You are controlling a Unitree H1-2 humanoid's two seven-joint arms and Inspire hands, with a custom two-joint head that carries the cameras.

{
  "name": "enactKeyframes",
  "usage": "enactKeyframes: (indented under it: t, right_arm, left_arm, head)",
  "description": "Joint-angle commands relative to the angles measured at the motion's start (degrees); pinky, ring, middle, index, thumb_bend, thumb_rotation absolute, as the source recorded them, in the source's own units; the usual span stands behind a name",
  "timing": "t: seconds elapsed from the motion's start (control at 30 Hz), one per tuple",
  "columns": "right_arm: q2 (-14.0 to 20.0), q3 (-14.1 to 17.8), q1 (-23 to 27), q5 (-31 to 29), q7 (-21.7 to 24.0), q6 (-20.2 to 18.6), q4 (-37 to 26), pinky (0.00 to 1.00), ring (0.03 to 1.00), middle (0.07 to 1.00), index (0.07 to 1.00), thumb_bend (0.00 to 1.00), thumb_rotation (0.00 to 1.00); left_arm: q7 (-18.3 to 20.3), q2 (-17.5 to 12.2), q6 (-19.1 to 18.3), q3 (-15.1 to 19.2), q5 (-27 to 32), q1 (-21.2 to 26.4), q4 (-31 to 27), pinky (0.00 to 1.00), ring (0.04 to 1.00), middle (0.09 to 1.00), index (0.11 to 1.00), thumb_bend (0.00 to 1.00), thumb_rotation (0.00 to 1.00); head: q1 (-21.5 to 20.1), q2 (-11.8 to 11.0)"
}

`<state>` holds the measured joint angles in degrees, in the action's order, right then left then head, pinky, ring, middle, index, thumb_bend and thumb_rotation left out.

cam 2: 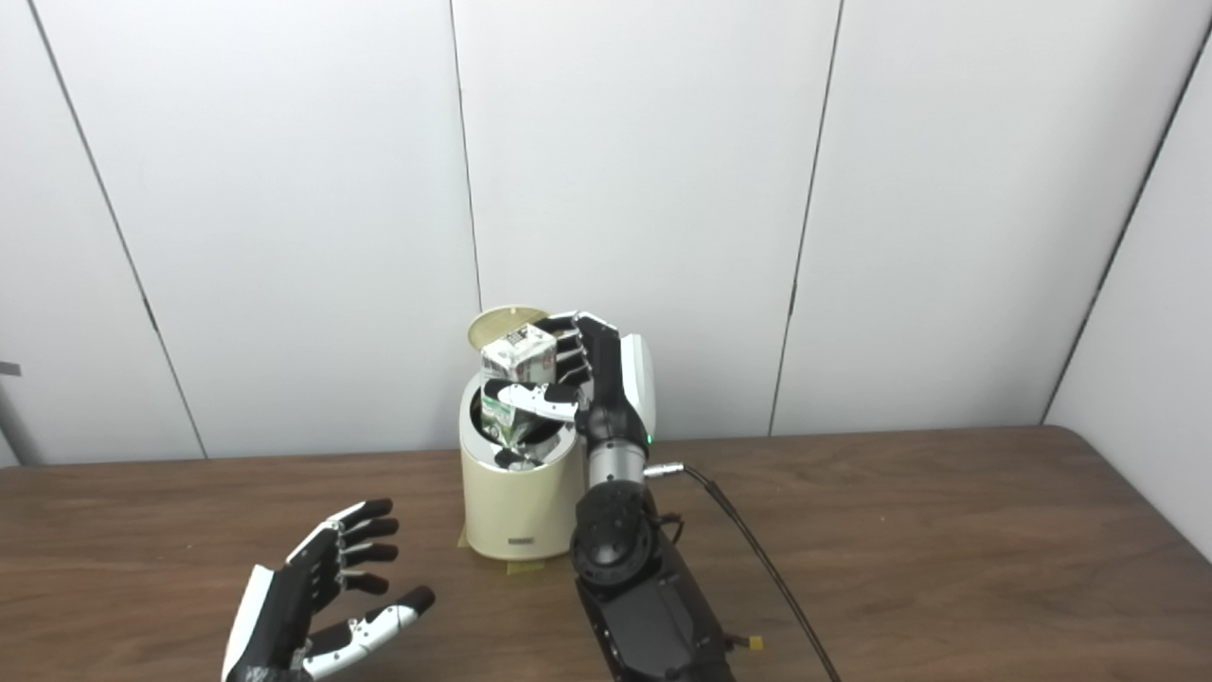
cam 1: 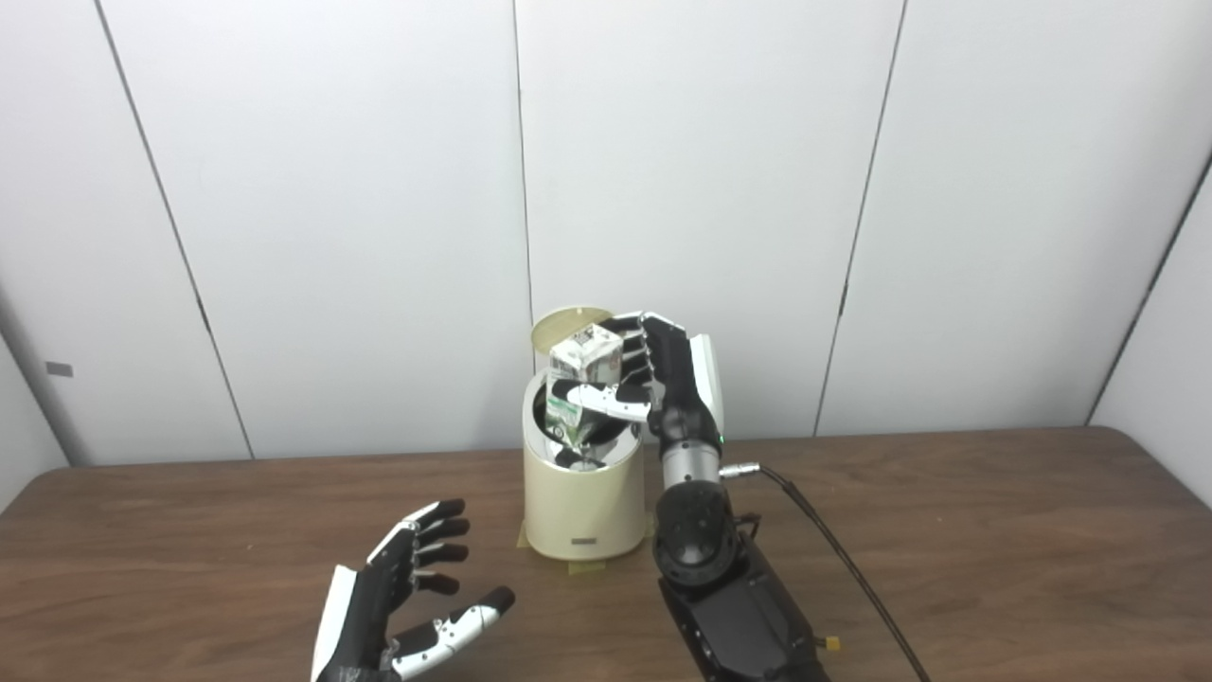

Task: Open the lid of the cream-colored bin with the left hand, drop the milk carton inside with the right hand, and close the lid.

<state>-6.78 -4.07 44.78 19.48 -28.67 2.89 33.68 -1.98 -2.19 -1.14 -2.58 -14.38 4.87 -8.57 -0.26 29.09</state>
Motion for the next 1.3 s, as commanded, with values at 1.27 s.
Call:
enactKeyframes:
  t: [1.27]
  right_arm:
    - [4.95, -4.88, -0.79, 4.09, 9.55, -0.68, -5.70, 0.46, 0.604, 0.730, 0.677, 0.78, 0.05]
  left_arm:
    - [0.54, -0.37, 0.00, -1.02, 0.20, 1.23, -2.65, 0.59, 0.705, 0.765, 0.795, 0.73, 0.09]
  head:
    - [-0.36, 0.90]
